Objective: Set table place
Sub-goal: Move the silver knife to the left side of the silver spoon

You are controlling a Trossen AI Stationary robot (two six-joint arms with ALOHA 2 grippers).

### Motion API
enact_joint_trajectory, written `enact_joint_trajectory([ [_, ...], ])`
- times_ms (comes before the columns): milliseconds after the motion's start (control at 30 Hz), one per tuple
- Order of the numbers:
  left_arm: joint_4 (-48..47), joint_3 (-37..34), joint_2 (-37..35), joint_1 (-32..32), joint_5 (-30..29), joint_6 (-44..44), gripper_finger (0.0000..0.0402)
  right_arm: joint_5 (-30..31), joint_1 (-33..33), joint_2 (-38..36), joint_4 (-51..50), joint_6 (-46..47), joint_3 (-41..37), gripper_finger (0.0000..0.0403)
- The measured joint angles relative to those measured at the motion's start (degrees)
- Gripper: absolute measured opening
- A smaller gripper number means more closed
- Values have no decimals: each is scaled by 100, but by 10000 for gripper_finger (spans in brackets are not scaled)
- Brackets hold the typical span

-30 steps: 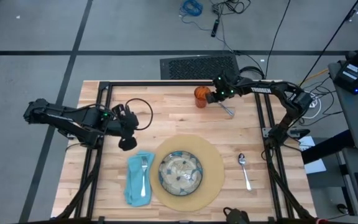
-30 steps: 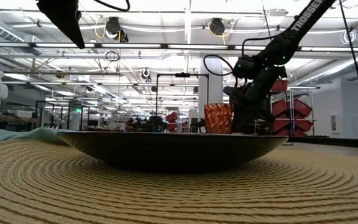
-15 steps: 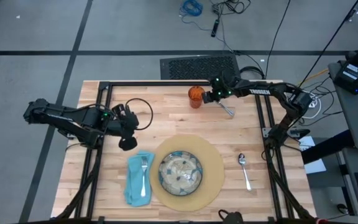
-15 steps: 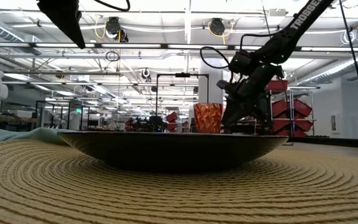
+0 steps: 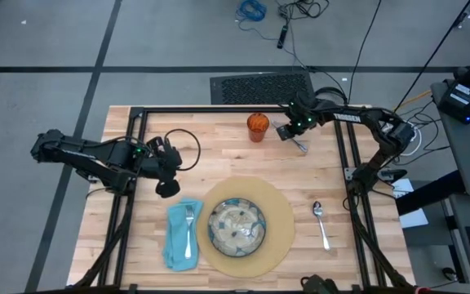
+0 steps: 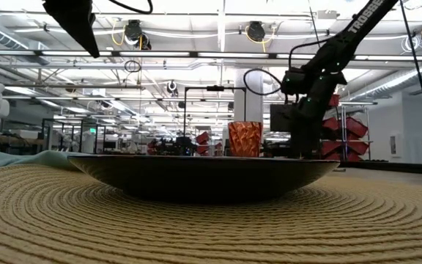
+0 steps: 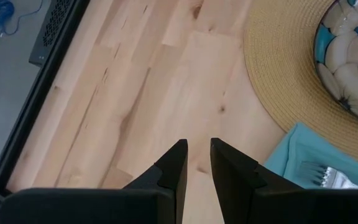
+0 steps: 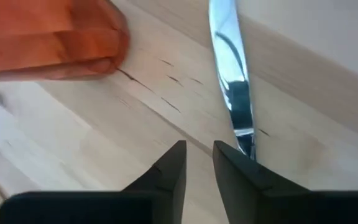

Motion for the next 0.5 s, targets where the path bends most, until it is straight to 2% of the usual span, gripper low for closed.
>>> enact_joint_trajectory([
  [100, 6, 0, 0, 0, -4, 94, 56, 26, -15, -165, -51, -89, 0, 95],
  [233, 18, 0, 0, 0, -7, 90, 56, 457, -83, -212, -601, -217, 4, 136],
  [300, 18, 0, 0, 0, -9, 87, 56, 485, -131, -210, -806, -275, -23, 152],
  [500, 18, 0, 0, 0, -11, 87, 56, 468, -251, -210, -748, -320, -385, 168],
])
